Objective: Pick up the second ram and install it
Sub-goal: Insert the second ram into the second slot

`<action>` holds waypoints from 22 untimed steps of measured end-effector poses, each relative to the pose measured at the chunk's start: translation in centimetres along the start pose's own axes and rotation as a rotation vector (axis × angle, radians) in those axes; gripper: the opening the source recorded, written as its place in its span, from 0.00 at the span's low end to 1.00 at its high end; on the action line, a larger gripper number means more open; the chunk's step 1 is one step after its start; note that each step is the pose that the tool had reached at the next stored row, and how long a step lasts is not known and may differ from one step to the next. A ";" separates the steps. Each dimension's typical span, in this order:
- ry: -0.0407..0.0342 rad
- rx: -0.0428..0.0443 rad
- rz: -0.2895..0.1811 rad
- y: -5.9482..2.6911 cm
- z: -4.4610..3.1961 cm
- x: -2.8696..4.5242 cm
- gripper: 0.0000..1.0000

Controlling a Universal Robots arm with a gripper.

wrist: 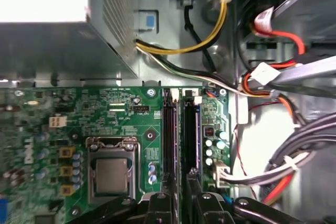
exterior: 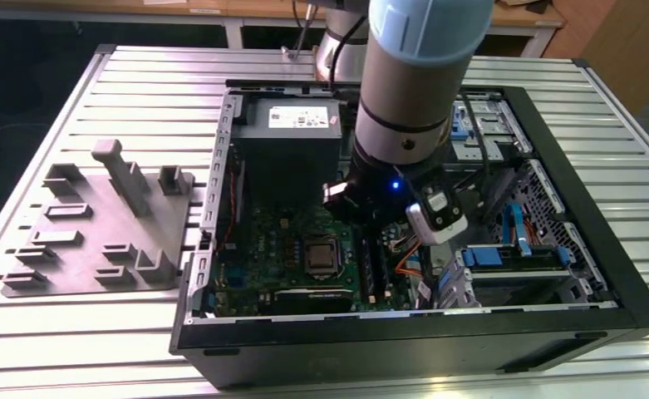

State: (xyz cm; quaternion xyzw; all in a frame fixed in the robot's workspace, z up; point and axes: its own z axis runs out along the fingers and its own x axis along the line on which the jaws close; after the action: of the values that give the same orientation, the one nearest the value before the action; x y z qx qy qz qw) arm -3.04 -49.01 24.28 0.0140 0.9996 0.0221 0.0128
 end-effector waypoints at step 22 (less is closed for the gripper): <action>-0.0006 -0.0002 0.000 0.10 -2.11 -0.05 0.10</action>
State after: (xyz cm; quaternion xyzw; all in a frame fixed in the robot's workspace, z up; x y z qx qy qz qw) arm -3.04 -49.01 26.39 0.0140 0.9996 0.0222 0.0130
